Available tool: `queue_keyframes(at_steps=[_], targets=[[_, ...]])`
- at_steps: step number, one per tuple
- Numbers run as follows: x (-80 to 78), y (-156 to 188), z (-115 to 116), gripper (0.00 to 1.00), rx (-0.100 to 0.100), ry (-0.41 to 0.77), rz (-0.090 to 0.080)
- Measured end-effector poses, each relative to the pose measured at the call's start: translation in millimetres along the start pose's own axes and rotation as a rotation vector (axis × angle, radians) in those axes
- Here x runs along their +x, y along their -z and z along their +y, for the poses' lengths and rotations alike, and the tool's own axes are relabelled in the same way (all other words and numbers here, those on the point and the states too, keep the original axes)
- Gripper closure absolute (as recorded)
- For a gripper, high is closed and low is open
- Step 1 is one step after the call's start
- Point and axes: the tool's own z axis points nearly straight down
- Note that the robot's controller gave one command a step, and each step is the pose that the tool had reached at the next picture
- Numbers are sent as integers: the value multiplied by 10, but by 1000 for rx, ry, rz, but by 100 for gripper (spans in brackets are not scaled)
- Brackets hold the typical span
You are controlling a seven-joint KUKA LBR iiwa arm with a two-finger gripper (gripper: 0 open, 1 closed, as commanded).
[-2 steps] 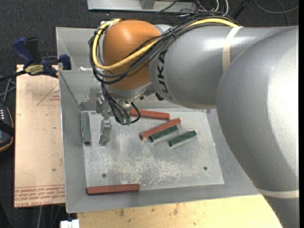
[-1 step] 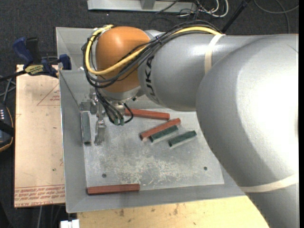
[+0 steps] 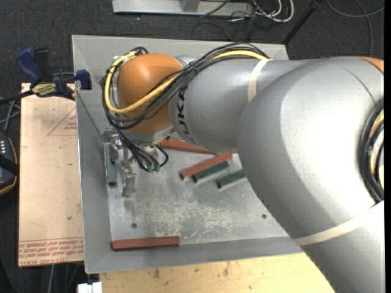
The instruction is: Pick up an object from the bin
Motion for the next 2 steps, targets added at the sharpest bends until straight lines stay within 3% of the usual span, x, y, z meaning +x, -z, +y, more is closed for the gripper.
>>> queue_keyframes(at_steps=[1,2], targets=[[-165,-237,-32,0,-1,152,-2],[139,-157,27,0,0,301,-1]])
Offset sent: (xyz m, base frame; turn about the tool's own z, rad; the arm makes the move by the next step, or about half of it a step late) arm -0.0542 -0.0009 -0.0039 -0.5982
